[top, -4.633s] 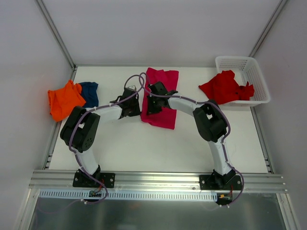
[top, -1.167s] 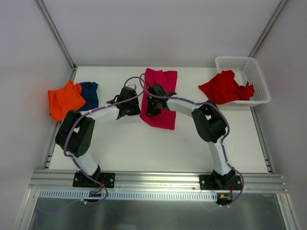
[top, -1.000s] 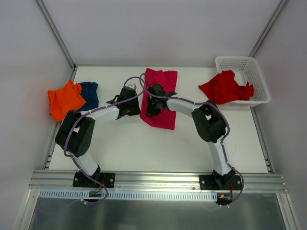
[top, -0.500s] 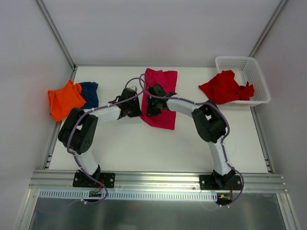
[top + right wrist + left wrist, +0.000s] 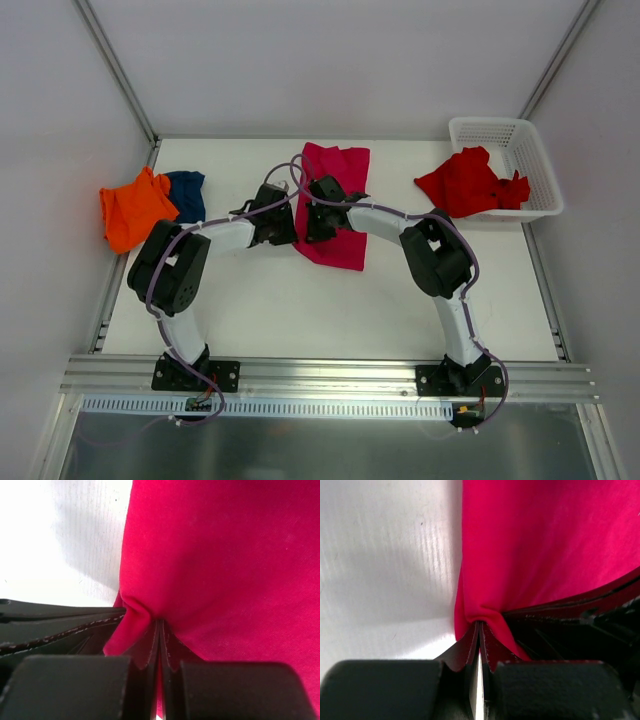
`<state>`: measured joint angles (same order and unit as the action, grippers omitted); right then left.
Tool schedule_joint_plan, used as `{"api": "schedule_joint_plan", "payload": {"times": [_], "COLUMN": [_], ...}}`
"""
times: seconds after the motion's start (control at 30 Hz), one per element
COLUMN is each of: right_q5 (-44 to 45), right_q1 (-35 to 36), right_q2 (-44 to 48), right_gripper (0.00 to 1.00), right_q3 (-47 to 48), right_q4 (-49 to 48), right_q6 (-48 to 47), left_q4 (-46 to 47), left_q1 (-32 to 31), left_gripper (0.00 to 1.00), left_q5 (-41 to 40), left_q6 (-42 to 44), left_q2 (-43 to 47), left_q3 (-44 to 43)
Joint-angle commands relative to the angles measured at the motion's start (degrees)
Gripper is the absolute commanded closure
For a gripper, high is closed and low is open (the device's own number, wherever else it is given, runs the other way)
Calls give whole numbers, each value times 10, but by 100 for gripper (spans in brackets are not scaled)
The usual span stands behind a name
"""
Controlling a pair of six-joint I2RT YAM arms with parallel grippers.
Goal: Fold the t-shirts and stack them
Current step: Fold the tshirt
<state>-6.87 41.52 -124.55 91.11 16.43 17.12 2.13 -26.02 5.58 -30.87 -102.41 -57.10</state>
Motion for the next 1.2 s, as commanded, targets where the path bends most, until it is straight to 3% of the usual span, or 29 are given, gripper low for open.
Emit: {"api": "schedule_joint_plan", "payload": {"times": [0.0, 0.27, 0.7, 1.17], "right_q5": [31, 33, 35, 48], "right_q1": [3, 3, 4, 7], "right_q2": [-10, -12, -19, -25], "right_gripper": [100, 100, 100, 99], "right_q3": [-23, -19, -4, 9], "right_q4": [53, 56, 73, 88], "right_q6": [-11, -10, -8, -8], "left_q4": [19, 35, 101, 80], "left_q1": [2, 1, -14, -42], "left_gripper": [100, 100, 100, 100], "left_q5": [13, 41, 56, 49], "left_q6": [-5, -16, -54, -70], "left_q2": [-9, -2, 67, 255], "left_q3": [-28, -22, 117, 247]}}
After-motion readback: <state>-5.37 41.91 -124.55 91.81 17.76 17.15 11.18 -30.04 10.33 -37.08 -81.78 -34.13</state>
